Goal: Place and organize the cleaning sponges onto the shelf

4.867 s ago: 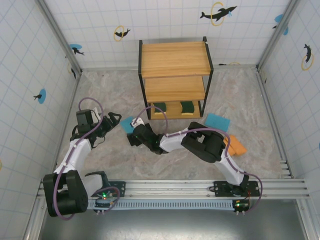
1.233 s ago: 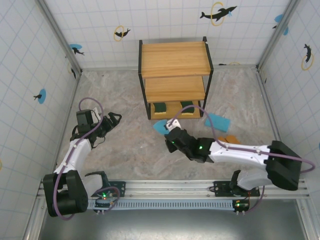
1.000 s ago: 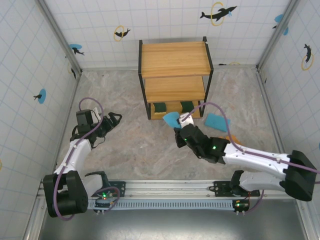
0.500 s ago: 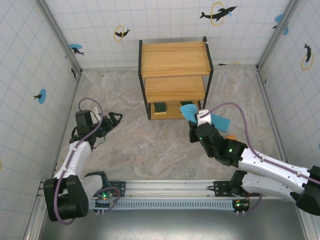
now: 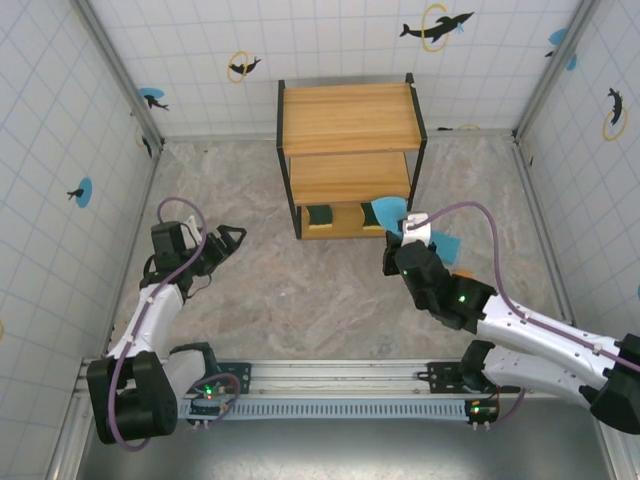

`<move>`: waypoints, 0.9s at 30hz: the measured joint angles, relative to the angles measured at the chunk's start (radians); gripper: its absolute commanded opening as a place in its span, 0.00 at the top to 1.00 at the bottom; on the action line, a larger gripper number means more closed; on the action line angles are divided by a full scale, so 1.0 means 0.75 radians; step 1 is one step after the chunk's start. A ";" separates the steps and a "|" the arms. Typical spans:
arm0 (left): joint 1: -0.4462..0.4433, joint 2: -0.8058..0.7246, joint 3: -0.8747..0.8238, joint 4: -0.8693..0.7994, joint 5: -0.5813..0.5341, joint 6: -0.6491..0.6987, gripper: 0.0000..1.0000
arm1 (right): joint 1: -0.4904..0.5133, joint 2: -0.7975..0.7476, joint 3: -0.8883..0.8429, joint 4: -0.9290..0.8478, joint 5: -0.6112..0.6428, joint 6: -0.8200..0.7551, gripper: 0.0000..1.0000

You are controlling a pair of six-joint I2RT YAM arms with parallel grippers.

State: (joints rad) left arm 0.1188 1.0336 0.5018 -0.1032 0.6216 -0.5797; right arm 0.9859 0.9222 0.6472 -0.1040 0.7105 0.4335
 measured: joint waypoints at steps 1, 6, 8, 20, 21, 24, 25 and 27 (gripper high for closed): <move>0.000 0.000 0.000 0.000 0.000 0.000 0.03 | -0.005 0.000 0.001 0.013 0.002 0.000 0.68; 0.000 -0.002 0.000 0.000 0.001 0.000 0.02 | -0.026 0.027 0.007 0.069 0.006 0.001 0.68; 0.000 -0.007 -0.001 0.000 0.001 0.000 0.02 | -0.039 0.056 0.018 0.090 0.002 0.001 0.68; 0.000 -0.010 -0.001 0.001 0.007 0.000 0.02 | -0.122 0.210 0.111 0.196 -0.076 0.005 0.68; 0.000 -0.010 -0.001 0.001 0.009 0.000 0.02 | -0.128 0.223 0.119 0.204 -0.082 0.005 0.68; 0.000 -0.010 -0.001 0.001 0.010 0.000 0.02 | -0.145 0.261 0.150 0.221 -0.105 0.004 0.68; 0.000 -0.010 -0.001 0.001 0.011 0.000 0.02 | -0.152 0.275 0.158 0.234 -0.112 0.004 0.68; 0.000 -0.010 -0.001 0.001 0.014 0.000 0.03 | -0.164 0.292 0.164 0.254 -0.124 0.005 0.68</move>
State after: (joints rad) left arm 0.1188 1.0264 0.5011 -0.1024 0.6319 -0.5797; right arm 0.8627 1.1412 0.7704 0.0868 0.6174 0.4374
